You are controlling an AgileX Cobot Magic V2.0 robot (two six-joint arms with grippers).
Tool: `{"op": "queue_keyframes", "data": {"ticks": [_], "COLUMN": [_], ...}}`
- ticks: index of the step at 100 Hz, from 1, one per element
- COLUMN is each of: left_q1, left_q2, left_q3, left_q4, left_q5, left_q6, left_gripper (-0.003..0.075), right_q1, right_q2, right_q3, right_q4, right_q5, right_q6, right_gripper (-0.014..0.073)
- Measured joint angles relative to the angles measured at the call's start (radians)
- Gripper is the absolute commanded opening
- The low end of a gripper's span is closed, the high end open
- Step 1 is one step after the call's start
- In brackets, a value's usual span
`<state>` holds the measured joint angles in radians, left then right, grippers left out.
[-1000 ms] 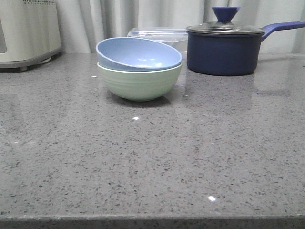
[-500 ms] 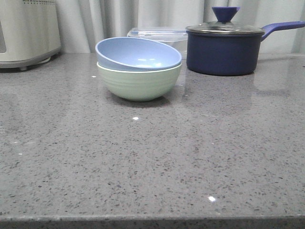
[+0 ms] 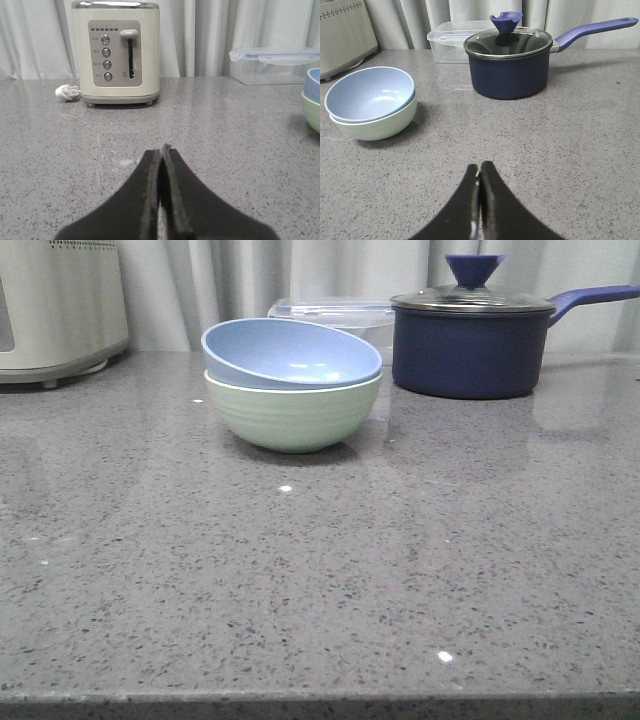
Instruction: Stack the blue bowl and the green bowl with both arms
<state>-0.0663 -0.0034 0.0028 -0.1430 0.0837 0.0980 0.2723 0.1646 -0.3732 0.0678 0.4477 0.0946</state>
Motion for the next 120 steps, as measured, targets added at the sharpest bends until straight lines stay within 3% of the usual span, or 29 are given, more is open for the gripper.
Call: {"op": "queue_keyframes", "data": {"ticks": [94, 120], "left_q1": [0.000, 0.000], "left_q2": [0.000, 0.000], "left_q3": [0.000, 0.000], "left_q4": [-0.004, -0.004], "left_q5": [0.005, 0.005], "left_q6": [0.000, 0.000], "left_gripper": [-0.0020, -0.0020], "right_q1": [-0.001, -0.075], "right_q2": [0.000, 0.000], "right_q3": [0.000, 0.007], "right_q4": [0.000, 0.000], "right_q5": [0.000, -0.008], "right_q6": [-0.001, -0.001], "right_gripper": [-0.0050, -0.0050]}}
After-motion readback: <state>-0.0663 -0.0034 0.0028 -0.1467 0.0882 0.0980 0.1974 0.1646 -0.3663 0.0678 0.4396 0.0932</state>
